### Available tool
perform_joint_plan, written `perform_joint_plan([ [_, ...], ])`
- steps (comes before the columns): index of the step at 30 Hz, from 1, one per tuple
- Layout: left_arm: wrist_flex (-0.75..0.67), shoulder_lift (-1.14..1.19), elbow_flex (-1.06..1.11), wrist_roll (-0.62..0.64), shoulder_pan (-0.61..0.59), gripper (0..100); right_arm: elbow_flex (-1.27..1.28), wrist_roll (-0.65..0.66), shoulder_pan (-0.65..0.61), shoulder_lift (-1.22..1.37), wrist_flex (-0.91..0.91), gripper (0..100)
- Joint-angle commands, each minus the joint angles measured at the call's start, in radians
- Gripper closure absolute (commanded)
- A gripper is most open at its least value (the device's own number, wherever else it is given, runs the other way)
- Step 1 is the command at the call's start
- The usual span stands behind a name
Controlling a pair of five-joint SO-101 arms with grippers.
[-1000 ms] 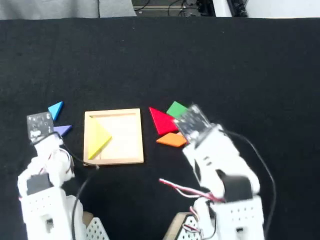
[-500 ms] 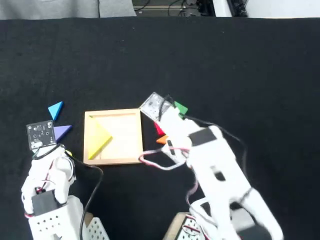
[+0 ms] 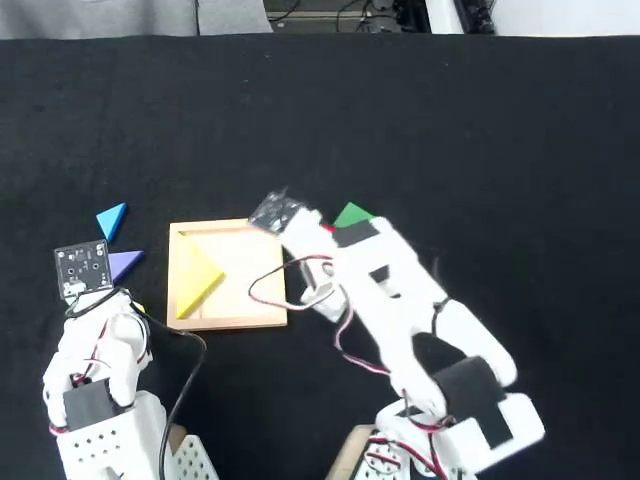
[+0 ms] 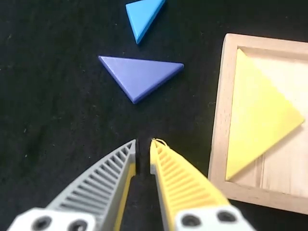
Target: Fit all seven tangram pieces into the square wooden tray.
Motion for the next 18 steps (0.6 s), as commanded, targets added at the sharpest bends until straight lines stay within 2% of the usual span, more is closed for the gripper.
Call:
perform_joint_plan([
  [1, -0.021, -0.005, -0.012, -0.008, 0.012, 93, -0.051, 0.009, -0.055, 0.028, -0.029, 72.0],
  [5, -0.021, -0.005, -0.012, -0.008, 0.012, 93, -0.053, 0.009, -0.025, 0.048, -0.031, 79.5],
  [11, -0.021, -0.005, -0.010, -0.008, 0.012, 93, -0.047, 0.054, 0.021, 0.079, -0.051, 75.3],
  [18, -0.021, -0.005, -0.008, -0.008, 0.012, 93, -0.024, 0.083, 0.020, 0.077, -0.051, 75.9],
])
